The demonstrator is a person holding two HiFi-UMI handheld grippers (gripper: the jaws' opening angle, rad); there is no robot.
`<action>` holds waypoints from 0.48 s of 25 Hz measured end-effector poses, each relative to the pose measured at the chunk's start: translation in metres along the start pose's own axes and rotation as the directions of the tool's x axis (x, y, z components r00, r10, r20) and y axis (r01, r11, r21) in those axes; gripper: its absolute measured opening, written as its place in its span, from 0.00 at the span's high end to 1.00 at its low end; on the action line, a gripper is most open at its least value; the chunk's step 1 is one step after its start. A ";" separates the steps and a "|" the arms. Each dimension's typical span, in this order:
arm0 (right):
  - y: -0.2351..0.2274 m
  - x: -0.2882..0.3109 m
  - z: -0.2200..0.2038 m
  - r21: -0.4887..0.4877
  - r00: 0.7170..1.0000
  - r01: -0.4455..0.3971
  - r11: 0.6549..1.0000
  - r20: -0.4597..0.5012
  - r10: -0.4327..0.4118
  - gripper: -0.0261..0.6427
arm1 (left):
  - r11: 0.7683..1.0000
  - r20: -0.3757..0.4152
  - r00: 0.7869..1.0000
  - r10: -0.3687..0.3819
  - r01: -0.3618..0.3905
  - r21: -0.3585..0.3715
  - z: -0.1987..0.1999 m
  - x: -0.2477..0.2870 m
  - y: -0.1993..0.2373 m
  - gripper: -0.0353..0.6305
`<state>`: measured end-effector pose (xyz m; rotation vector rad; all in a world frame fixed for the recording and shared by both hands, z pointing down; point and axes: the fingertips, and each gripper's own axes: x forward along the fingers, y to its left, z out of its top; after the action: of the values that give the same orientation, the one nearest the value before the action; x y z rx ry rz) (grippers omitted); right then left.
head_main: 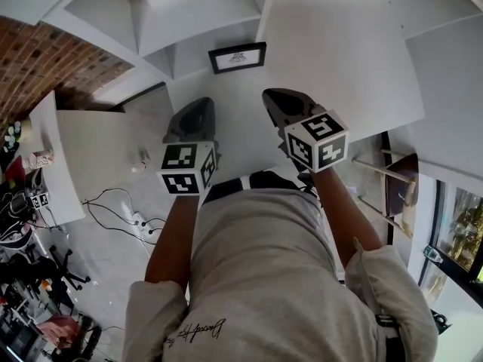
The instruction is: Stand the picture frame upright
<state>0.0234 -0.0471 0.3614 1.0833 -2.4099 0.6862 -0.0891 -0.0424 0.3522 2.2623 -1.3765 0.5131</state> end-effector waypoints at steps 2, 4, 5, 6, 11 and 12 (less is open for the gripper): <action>0.003 -0.003 0.001 -0.004 1.000 -0.003 1.000 0.005 0.003 0.92 | 1.000 0.000 1.000 0.001 -0.001 0.009 -0.002 -0.006 -0.003 0.92; 0.008 -0.005 0.001 -0.010 1.000 -0.010 1.000 0.007 0.010 0.92 | 1.000 -0.003 1.000 0.002 -0.002 0.026 -0.005 -0.013 -0.006 0.92; 0.011 -0.006 0.001 -0.013 1.000 -0.014 1.000 0.007 0.014 0.92 | 0.999 -0.004 1.000 0.003 -0.003 0.034 -0.006 -0.016 -0.008 0.92; 0.014 -0.007 0.001 -0.016 1.000 -0.019 1.000 0.008 0.019 0.92 | 0.999 -0.004 1.000 0.004 -0.004 0.042 -0.006 -0.019 -0.010 0.92; 0.029 -0.009 -0.001 -0.015 0.998 -0.057 0.998 0.010 0.057 0.92 | 0.999 0.017 1.000 0.007 -0.007 0.051 -0.006 -0.033 -0.012 0.92; 0.033 -0.007 -0.002 -0.016 0.998 -0.064 0.998 0.009 0.065 0.92 | 0.999 0.021 1.000 0.007 -0.008 0.051 -0.006 -0.036 -0.012 0.92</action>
<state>0.0030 -0.0224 0.3505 1.0087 -2.4636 0.6837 -0.0941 -0.0077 0.3367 2.3103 -1.3975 0.5351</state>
